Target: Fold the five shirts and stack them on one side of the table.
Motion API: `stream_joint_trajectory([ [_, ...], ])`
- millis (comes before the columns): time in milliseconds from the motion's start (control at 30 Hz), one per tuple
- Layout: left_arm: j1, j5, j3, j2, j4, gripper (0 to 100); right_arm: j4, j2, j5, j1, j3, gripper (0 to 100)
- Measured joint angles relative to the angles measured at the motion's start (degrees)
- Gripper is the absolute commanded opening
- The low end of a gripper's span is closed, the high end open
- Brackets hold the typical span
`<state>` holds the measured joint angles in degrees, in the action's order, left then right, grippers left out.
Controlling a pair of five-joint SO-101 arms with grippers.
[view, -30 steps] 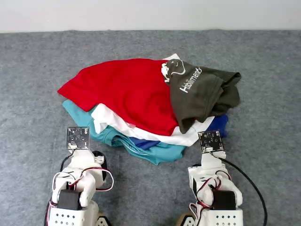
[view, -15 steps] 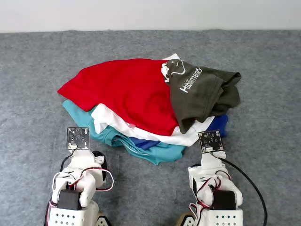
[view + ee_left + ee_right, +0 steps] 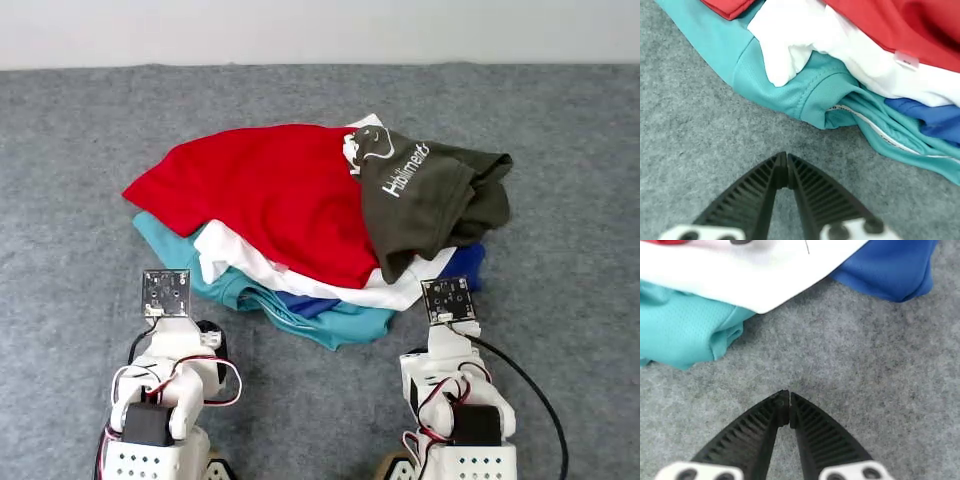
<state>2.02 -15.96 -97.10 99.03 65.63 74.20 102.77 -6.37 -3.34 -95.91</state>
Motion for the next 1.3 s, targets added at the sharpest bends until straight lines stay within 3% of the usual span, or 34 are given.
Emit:
stream_joint_trajectory([
  [1033, 0.00, 0.00, 0.00, 0.00, 0.00, 1, 0.00, 0.00, 0.00, 0.00, 0.00, 0.9],
  [1300, 3.69, 0.00, 0.00, 0.00, 1.05, 2, 0.00, 0.00, 0.00, 0.00, 0.00, 0.9],
])
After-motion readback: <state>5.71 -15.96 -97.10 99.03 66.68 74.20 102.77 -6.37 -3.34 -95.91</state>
